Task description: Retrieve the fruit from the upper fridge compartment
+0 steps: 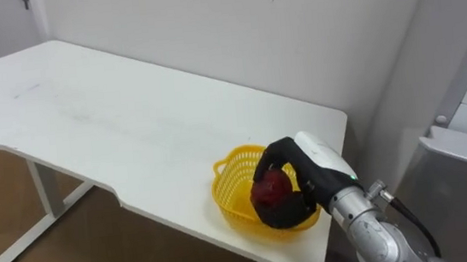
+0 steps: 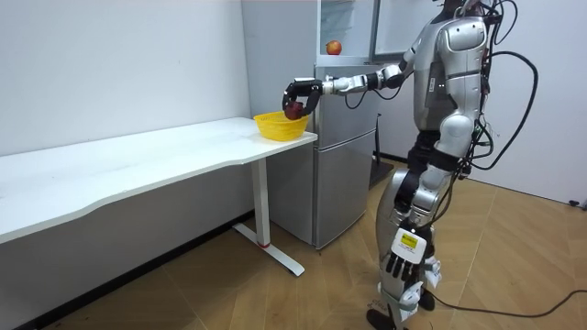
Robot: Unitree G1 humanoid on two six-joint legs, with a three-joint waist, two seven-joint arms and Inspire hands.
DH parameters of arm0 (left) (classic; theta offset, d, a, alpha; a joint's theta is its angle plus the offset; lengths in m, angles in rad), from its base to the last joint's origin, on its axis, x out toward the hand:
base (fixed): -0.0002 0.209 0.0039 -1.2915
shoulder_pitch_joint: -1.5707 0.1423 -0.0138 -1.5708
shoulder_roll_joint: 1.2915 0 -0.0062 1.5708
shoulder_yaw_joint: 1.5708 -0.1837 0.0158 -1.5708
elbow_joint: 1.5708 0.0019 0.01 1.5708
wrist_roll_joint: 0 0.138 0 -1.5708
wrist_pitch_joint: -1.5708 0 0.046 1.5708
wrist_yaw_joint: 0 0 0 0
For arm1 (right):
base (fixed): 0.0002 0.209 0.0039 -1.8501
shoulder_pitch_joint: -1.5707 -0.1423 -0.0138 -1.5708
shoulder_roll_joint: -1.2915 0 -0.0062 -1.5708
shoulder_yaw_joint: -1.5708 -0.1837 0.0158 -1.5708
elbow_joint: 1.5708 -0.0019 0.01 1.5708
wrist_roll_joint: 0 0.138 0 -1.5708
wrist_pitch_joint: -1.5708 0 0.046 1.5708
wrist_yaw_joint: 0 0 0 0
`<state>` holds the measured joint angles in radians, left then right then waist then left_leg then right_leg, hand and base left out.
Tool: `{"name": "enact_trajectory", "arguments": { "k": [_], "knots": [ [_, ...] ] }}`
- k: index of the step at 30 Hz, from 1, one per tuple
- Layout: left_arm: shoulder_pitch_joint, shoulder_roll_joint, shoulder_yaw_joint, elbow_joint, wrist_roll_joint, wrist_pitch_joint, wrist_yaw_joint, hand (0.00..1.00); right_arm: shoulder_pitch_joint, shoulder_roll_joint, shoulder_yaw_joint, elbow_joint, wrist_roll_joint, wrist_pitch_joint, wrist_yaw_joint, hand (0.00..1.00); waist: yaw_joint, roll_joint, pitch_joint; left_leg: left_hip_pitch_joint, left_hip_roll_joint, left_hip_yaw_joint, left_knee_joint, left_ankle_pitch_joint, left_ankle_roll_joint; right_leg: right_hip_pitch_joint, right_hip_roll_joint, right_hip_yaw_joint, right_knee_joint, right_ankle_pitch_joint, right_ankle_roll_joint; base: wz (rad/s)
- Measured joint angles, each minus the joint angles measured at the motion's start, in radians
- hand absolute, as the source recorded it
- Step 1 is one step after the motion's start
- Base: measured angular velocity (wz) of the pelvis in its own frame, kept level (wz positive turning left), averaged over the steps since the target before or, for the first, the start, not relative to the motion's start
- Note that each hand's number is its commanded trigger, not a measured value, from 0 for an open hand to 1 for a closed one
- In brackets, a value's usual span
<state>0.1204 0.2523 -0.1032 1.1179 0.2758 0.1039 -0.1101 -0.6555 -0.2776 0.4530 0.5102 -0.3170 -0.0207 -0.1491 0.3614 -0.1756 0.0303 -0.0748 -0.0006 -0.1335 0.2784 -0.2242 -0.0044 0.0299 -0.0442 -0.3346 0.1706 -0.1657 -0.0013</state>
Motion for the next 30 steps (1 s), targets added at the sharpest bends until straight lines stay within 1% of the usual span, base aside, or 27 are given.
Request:
{"name": "enact_trajectory", "arguments": {
  "k": [7, 12, 22, 25, 29, 30],
  "knots": [
    [0.001, 0.000, 0.001, -0.004, 0.000, 0.000, 0.001, 0.00, 0.000, 0.000, -0.001, 0.000, 0.008, 0.000, 0.000, 0.00, 0.000, 0.002, 0.0005, -0.001, 0.000, 0.000, 0.001, 0.000, 0.000, 0.000, 0.001, 0.000, 0.000, 0.000, 0.000, 0.00],
    [0.008, -0.008, 0.002, -0.011, 0.000, 0.000, 0.019, 0.00, 0.000, 0.000, -0.001, 0.000, 0.038, 0.000, 0.000, 0.00, 0.000, 0.004, -0.0007, 0.005, 0.000, 0.001, 0.002, 0.000, 0.000, 0.004, 0.001, 0.003, 0.000, 0.000, 0.000, 0.00],
    [0.010, -0.008, 0.003, -0.011, 0.001, 0.000, 0.020, 0.00, 0.000, -0.003, -0.001, -0.002, 0.037, 0.000, 0.002, 0.00, -0.001, 0.004, -0.0012, 0.009, 0.001, 0.008, 0.004, 0.000, 0.000, 0.007, 0.001, 0.006, 0.002, 0.000, 0.000, 0.00],
    [0.010, -0.008, 0.003, -0.011, 0.001, 0.000, 0.020, 0.00, 0.000, -0.003, -0.001, -0.010, 0.037, 0.000, 0.011, 0.00, -0.002, 0.002, -0.0023, 0.010, 0.002, 0.010, 0.004, 0.000, 0.000, 0.006, 0.001, 0.008, 0.002, 0.000, -0.001, 0.00],
    [0.013, -0.008, 0.003, -0.009, 0.001, 0.000, 0.020, 0.00, 0.000, -0.003, -0.003, -0.014, 0.037, -0.001, 0.011, 0.00, -0.006, -0.003, -0.0086, 0.011, 0.002, 0.010, 0.005, 0.000, 0.000, 0.009, 0.001, 0.009, 0.003, 0.001, -0.001, 0.00],
    [0.013, -0.008, 0.003, -0.009, 0.001, 0.000, 0.021, 0.00, 0.000, -0.003, -0.004, -0.014, 0.037, -0.001, 0.011, 0.00, -0.006, -0.003, -0.0088, 0.012, 0.002, 0.010, 0.005, 0.000, 0.000, 0.010, 0.001, 0.009, 0.003, 0.001, -0.001, 0.00]
  ]
}}
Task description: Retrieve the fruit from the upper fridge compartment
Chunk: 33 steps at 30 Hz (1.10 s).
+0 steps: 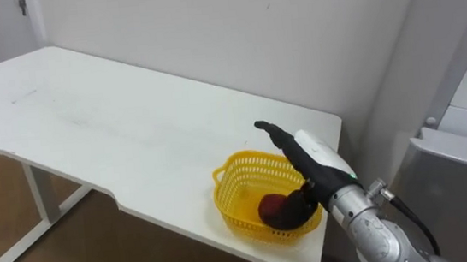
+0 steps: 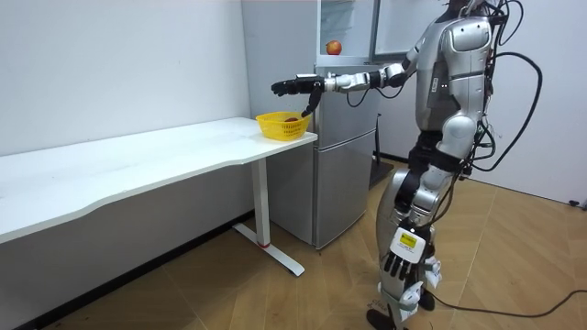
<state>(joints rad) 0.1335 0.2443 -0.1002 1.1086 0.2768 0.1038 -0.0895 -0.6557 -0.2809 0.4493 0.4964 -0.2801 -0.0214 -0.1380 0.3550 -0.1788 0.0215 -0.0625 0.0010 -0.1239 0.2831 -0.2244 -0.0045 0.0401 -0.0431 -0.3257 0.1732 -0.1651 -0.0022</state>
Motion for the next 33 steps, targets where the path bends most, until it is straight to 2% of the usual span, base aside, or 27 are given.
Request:
{"name": "enact_trajectory", "arguments": {
  "k": [9, 15, 17, 18, 20, 21, 24, 26, 28, 33],
  "knots": [
    [0.017, -0.001, 0.001, 0.000, 0.000, 0.000, 0.018, 0.00, 0.000, 0.000, -0.010, -0.003, 0.000, -0.003, -0.001, 0.00, -0.027, 0.002, 0.0011, 0.006, 0.001, -0.001, 0.000, 0.000, 0.000, 0.010, 0.000, -0.003, -0.003, 0.000, 0.000, 0.00],
    [0.021, -0.002, 0.019, 0.001, 0.000, -0.001, 0.016, 0.00, 0.000, 0.000, -0.088, -0.105, 0.019, -0.012, -0.031, 0.00, -0.048, 0.012, 0.0020, 0.016, 0.002, 0.009, -0.010, 0.000, 0.000, 0.011, 0.000, 0.008, -0.003, 0.000, 0.000, -0.05],
    [0.033, -0.005, 0.020, 0.000, 0.000, -0.002, 0.017, 0.00, 0.000, -0.001, -0.090, -0.150, 0.039, -0.014, -0.051, 0.00, -0.053, 0.022, 0.0000, 0.026, 0.003, 0.022, -0.015, 0.000, 0.000, 0.012, 0.000, 0.023, -0.002, 0.000, 0.000, -0.19],
    [0.034, -0.005, 0.020, 0.000, -0.001, -0.002, 0.017, 0.00, 0.001, -0.001, -0.090, -0.163, 0.043, -0.014, -0.054, 0.00, -0.055, 0.029, 0.0034, 0.028, 0.003, 0.026, -0.015, 0.000, 0.000, 0.012, 0.000, 0.025, -0.002, 0.000, 0.000, -0.12],
    [0.034, -0.007, 0.020, 0.000, 0.000, -0.006, 0.018, 0.00, 0.013, -0.001, -0.101, -0.232, 0.053, -0.014, -0.056, 0.00, -0.079, 0.036, -0.0012, 0.023, 0.003, 0.025, -0.012, 0.000, 0.001, 0.010, 0.000, 0.024, -0.003, 0.000, 0.000, 0.00],
    [0.034, -0.009, 0.020, 0.000, 0.001, -0.011, 0.019, 0.00, 0.020, 0.000, -0.108, -0.256, 0.050, -0.018, -0.056, 0.00, -0.079, 0.040, -0.0014, 0.023, 0.003, 0.025, -0.012, -0.001, 0.001, 0.009, 0.000, 0.024, -0.003, 0.000, 0.001, 0.00],
    [0.038, -0.023, 0.019, 0.000, -0.001, -0.026, 0.020, 0.00, 0.062, 0.000, -0.136, -0.379, 0.060, -0.046, -0.069, 0.00, -0.092, 0.069, -0.0049, 0.032, 0.005, 0.042, -0.016, -0.001, 0.001, 0.009, 0.000, 0.041, -0.002, 0.001, 0.002, -0.14],
    [0.055, -0.034, 0.018, 0.002, -0.002, -0.029, 0.020, 0.00, 0.080, 0.000, -0.136, -0.469, 0.092, -0.055, -0.071, 0.00, -0.099, 0.089, -0.0096, 0.053, 0.009, 0.069, -0.029, -0.001, 0.001, 0.012, 0.002, 0.067, -0.002, 0.001, 0.002, -0.37],
    [0.062, -0.036, 0.018, 0.009, -0.004, -0.031, 0.020, 0.00, 0.095, 0.000, -0.139, -0.525, 0.100, -0.057, -0.083, 0.00, -0.109, 0.096, -0.0134, 0.065, 0.013, 0.086, -0.033, -0.001, 0.001, 0.013, 0.004, 0.080, 0.000, 0.001, 0.002, -0.28],
    [0.060, -0.035, 0.019, 0.035, -0.011, -0.061, 0.019, 0.00, 0.172, -0.006, -0.174, -0.688, 0.134, -0.088, -0.087, 0.00, -0.167, 0.101, -0.0123, 0.089, 0.022, 0.121, -0.048, -0.001, 0.001, 0.012, 0.011, 0.125, 0.007, 0.003, -0.001, -0.23]
  ]
}}
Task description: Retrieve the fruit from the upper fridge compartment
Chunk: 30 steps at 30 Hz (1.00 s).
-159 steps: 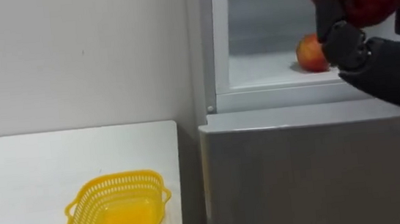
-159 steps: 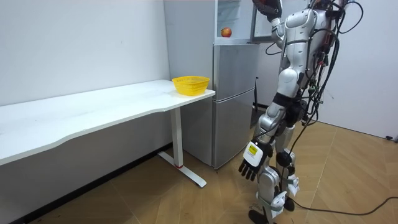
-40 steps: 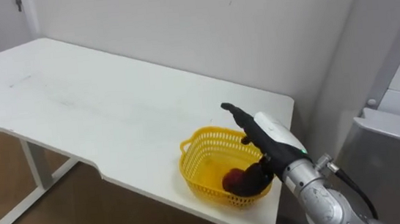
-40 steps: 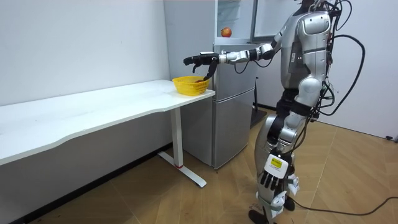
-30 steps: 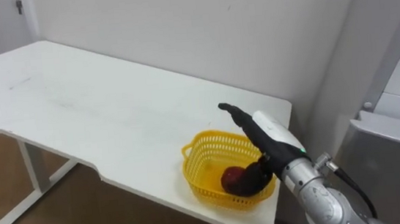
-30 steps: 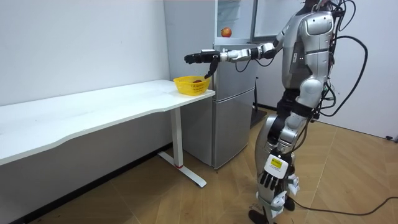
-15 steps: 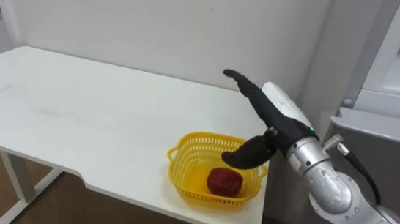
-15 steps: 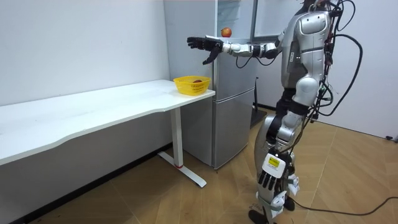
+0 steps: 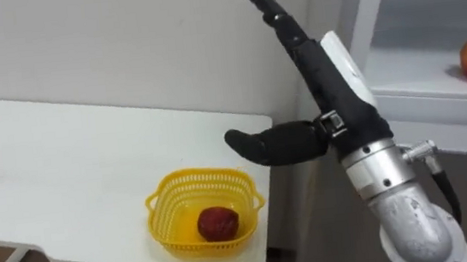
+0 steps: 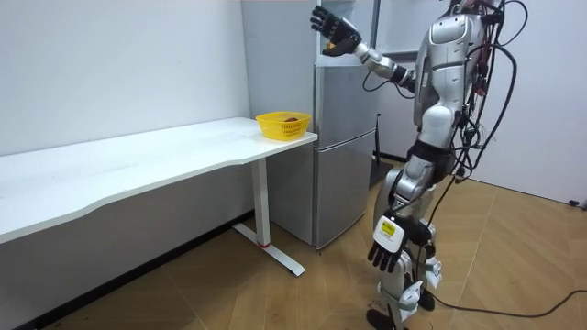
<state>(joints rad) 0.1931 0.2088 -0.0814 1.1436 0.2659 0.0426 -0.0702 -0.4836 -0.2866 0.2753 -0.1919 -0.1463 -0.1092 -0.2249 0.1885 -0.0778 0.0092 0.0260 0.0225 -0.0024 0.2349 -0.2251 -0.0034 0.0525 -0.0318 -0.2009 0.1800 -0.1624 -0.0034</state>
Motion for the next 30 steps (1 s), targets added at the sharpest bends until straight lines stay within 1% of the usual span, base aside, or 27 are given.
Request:
{"name": "enact_trajectory", "arguments": {
  "k": [1, 3, 4, 6, 7, 9, 10, 11, 12, 13, 14, 15, 16, 17, 20, 23, 25, 26, 30],
  "knots": [
    [-0.002, 0.000, 0.000, 0.005, 0.000, -0.005, 0.000, 0.00, 0.006, -0.001, -0.003, -0.018, 0.000, -0.001, 0.000, 0.00, -0.008, 0.001, 0.0006, 0.004, 0.001, 0.005, -0.003, 0.000, 0.000, -0.002, 0.001, 0.004, 0.005, 0.000, 0.000, -0.16],
    [-0.006, 0.000, 0.001, 0.017, 0.001, -0.008, 0.002, 0.00, 0.034, 0.000, -0.031, -0.065, -0.002, -0.022, 0.000, 0.00, -0.033, 0.007, 0.0021, 0.016, 0.004, 0.022, -0.016, 0.000, 0.000, 0.000, 0.003, 0.013, 0.007, 0.000, -0.001, -0.21],
    [-0.006, 0.000, 0.002, 0.017, 0.001, -0.009, 0.002, 0.00, 0.040, 0.000, -0.042, -0.074, -0.002, -0.029, 0.000, 0.00, -0.042, 0.006, 0.0014, 0.016, 0.004, 0.022, -0.016, 0.000, 0.000, 0.000, 0.003, 0.014, 0.008, 0.000, -0.001, -0.16],
    [-0.006, -0.004, 0.000, 0.017, 0.000, -0.017, 0.002, 0.00, 0.060, 0.002, -0.093, -0.119, 0.002, -0.040, -0.002, 0.00, -0.073, 0.006, 0.0007, 0.019, 0.006, 0.034, -0.016, 0.000, 0.000, -0.003, 0.005, 0.025, 0.008, 0.003, -0.002, -0.12],
    [-0.005, -0.004, 0.000, 0.017, 0.000, -0.020, 0.002, 0.00, 0.066, 0.002, -0.105, -0.134, 0.007, -0.044, -0.004, 0.00, -0.077, 0.006, 0.0006, 0.019, 0.006, 0.035, -0.018, 0.000, 0.000, -0.003, 0.006, 0.026, 0.008, 0.003, -0.002, -0.14],
    [-0.005, -0.006, -0.002, 0.021, 0.000, -0.024, 0.003, 0.00, 0.092, 0.007, -0.136, -0.178, 0.036, -0.074, -0.029, 0.00, -0.099, 0.011, -0.0020, 0.026, 0.008, 0.046, -0.020, 0.000, 0.000, -0.002, 0.008, 0.036, 0.008, 0.005, -0.002, -0.12],
    [-0.003, -0.006, -0.002, 0.024, 0.000, -0.026, 0.004, 0.00, 0.098, 0.007, -0.142, -0.183, 0.042, -0.086, -0.037, 0.00, -0.104, 0.014, -0.0025, 0.029, 0.008, 0.048, -0.021, 0.000, 0.000, -0.002, 0.008, 0.038, 0.008, 0.005, -0.002, -0.15],
    [-0.003, -0.008, -0.002, 0.026, -0.001, -0.027, 0.011, 0.00, 0.119, 0.010, -0.151, -0.196, 0.049, -0.099, -0.053, 0.00, -0.107, 0.020, -0.0056, 0.037, 0.010, 0.056, -0.023, 0.000, 0.000, -0.001, 0.011, 0.051, 0.008, 0.006, -0.003, -0.16],
    [-0.003, -0.010, -0.002, 0.025, 0.000, -0.027, 0.017, 0.00, 0.133, 0.012, -0.151, -0.206, 0.047, -0.100, -0.060, 0.00, -0.108, 0.023, -0.0076, 0.039, 0.012, 0.059, -0.024, 0.000, 0.000, -0.001, 0.013, 0.057, 0.008, 0.007, -0.003, -0.22],
    [-0.001, -0.013, -0.001, 0.025, 0.000, -0.027, 0.023, 0.00, 0.164, 0.017, -0.151, -0.223, 0.036, -0.108, -0.069, 0.00, -0.108, 0.031, -0.0115, 0.042, 0.014, 0.064, -0.030, -0.001, 0.000, -0.001, 0.016, 0.062, 0.007, 0.009, -0.003, -0.17],
    [-0.002, -0.016, -0.001, 0.025, 0.001, -0.027, 0.027, 0.00, 0.188, 0.022, -0.152, -0.230, 0.025, -0.114, -0.071, 0.00, -0.117, 0.037, -0.0114, 0.050, 0.015, 0.071, -0.035, -0.001, 0.000, 0.000, 0.017, 0.064, 0.007, 0.009, -0.004, -0.12],
    [-0.001, -0.018, -0.002, 0.025, 0.001, -0.027, 0.033, 0.00, 0.195, 0.025, -0.152, -0.229, 0.021, -0.115, -0.071, 0.00, -0.128, 0.040, -0.0102, 0.053, 0.016, 0.071, -0.036, -0.001, 0.000, 0.002, 0.017, 0.064, 0.008, 0.010, -0.004, -0.06],
    [0.003, -0.024, -0.002, 0.025, 0.001, -0.027, 0.043, 0.00, 0.206, 0.027, -0.156, -0.229, 0.018, -0.116, -0.072, 0.00, -0.136, 0.047, -0.0085, 0.054, 0.016, 0.072, -0.038, 0.000, -0.001, 0.003, 0.018, 0.065, 0.008, 0.010, -0.004, -0.04],
    [0.007, -0.029, -0.001, 0.025, 0.002, -0.028, 0.046, 0.00, 0.216, 0.028, -0.173, -0.230, 0.018, -0.118, -0.072, 0.00, -0.143, 0.050, -0.0097, 0.054, 0.016, 0.074, -0.039, 0.000, -0.001, 0.003, 0.018, 0.067, 0.008, 0.010, -0.004, -0.04],
    [0.014, -0.036, -0.001, 0.025, 0.001, -0.030, 0.049, 0.00, 0.219, 0.029, -0.229, -0.233, 0.025, -0.121, -0.091, 0.00, -0.159, 0.060, -0.0086, 0.055, 0.018, 0.081, -0.044, 0.000, -0.001, -0.001, 0.020, 0.073, 0.008, 0.010, -0.004, -0.06],
    [0.016, -0.038, 0.000, 0.025, 0.000, -0.032, 0.049, 0.00, 0.235, 0.029, -0.271, -0.253, 0.025, -0.122, -0.123, 0.00, -0.162, 0.059, -0.0089, 0.056, 0.019, 0.084, -0.048, 0.001, -0.003, -0.004, 0.022, 0.078, 0.006, 0.010, -0.004, -0.05],
    [0.017, -0.039, -0.001, 0.025, 0.001, -0.036, 0.047, 0.00, 0.236, 0.028, -0.272, -0.255, 0.027, -0.127, -0.133, 0.00, -0.165, 0.058, -0.0090, 0.057, 0.019, 0.088, -0.049, 0.001, -0.003, -0.004, 0.022, 0.082, 0.005, 0.010, -0.004, -0.05],
    [0.017, -0.038, -0.001, 0.027, 0.001, -0.037, 0.046, 0.00, 0.236, 0.028, -0.275, -0.247, 0.028, -0.133, -0.133, 0.00, -0.167, 0.054, -0.0082, 0.060, 0.019, 0.088, -0.049, 0.001, -0.003, -0.002, 0.022, 0.083, 0.005, 0.010, -0.004, -0.04],
    [0.021, -0.031, 0.001, 0.027, 0.002, -0.038, 0.045, 0.00, 0.238, 0.028, -0.284, -0.207, 0.068, -0.136, -0.131, 0.00, -0.169, 0.038, -0.0076, 0.071, 0.019, 0.091, -0.056, 0.001, -0.003, 0.004, 0.022, 0.086, 0.006, 0.010, -0.004, -0.03]
  ]
}}
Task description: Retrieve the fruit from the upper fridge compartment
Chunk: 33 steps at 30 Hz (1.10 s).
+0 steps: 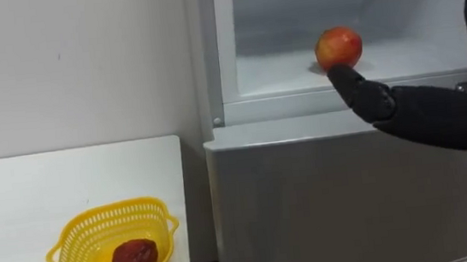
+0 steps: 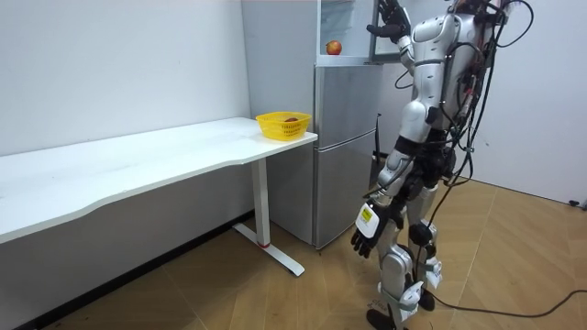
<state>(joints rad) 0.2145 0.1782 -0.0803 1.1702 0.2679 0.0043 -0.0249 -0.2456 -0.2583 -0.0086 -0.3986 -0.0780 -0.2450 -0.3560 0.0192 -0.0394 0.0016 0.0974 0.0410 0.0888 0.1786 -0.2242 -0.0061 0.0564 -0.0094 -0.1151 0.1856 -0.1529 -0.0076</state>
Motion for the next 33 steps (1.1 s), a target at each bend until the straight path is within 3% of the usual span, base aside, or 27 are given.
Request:
{"name": "enact_trajectory", "arguments": {
  "k": [2, 7, 15, 23, 27, 29, 33],
  "knots": [
    [-0.001, 0.002, 0.000, -0.001, 0.000, 0.000, 0.001, 0.00, 0.009, 0.000, -0.011, 0.017, 0.039, 0.001, 0.000, 0.00, 0.001, -0.009, -0.0001, 0.001, 0.000, 0.000, -0.003, 0.000, 0.000, 0.000, 0.000, 0.001, 0.000, 0.000, 0.000, 0.00],
    [0.005, -0.002, 0.000, 0.000, 0.006, 0.003, 0.006, 0.00, 0.010, -0.009, -0.027, 0.075, 0.063, 0.016, 0.014, 0.00, -0.013, -0.010, 0.0015, 0.000, 0.000, -0.001, -0.007, 0.000, 0.000, -0.001, 0.000, -0.001, 0.000, 0.000, 0.000, 0.00],
    [0.013, -0.001, 0.043, -0.003, 0.006, 0.005, -0.036, 0.00, -0.031, -0.091, -0.097, 0.226, 0.158, 0.059, 0.041, 0.00, -0.011, -0.012, 0.0035, -0.001, 0.000, -0.011, 0.000, 0.000, 0.000, -0.003, -0.004, -0.016, 0.000, 0.000, 0.000, 0.01],
    [0.013, 0.016, 0.060, -0.023, 0.005, 0.034, -0.048, 0.00, -0.147, -0.187, -0.106, 0.370, 0.289, 0.137, 0.081, 0.00, -0.011, -0.044, 0.0115, -0.029, -0.003, -0.035, 0.021, 0.000, 0.000, -0.007, -0.006, -0.034, 0.001, -0.003, 0.000, 0.09],
    [0.013, 0.022, 0.060, -0.032, 0.002, 0.039, -0.047, 0.00, -0.254, -0.235, -0.097, 0.522, 0.347, 0.142, 0.128, 0.00, -0.008, -0.063, 0.0044, -0.032, -0.004, -0.038, 0.026, 0.000, 0.000, -0.006, -0.006, -0.037, -0.001, -0.005, -0.001, 0.03],
    [0.018, 0.025, 0.077, -0.036, 0.002, 0.040, -0.048, 0.00, -0.308, -0.262, -0.097, 0.588, 0.350, 0.174, 0.127, 0.00, -0.007, -0.072, -0.0015, -0.032, -0.004, -0.042, 0.027, 0.000, 0.000, -0.005, -0.006, -0.041, 0.000, -0.004, -0.001, 0.05],
    [0.043, 0.033, 0.099, -0.075, 0.008, 0.041, -0.049, 0.00, -0.338, -0.296, -0.097, 0.613, 0.365, 0.174, 0.127, 0.00, -0.007, -0.075, -0.0038, -0.031, -0.004, -0.046, 0.027, 0.000, 0.000, -0.003, -0.007, -0.049, 0.002, -0.004, -0.002, 0.03]
  ]
}}
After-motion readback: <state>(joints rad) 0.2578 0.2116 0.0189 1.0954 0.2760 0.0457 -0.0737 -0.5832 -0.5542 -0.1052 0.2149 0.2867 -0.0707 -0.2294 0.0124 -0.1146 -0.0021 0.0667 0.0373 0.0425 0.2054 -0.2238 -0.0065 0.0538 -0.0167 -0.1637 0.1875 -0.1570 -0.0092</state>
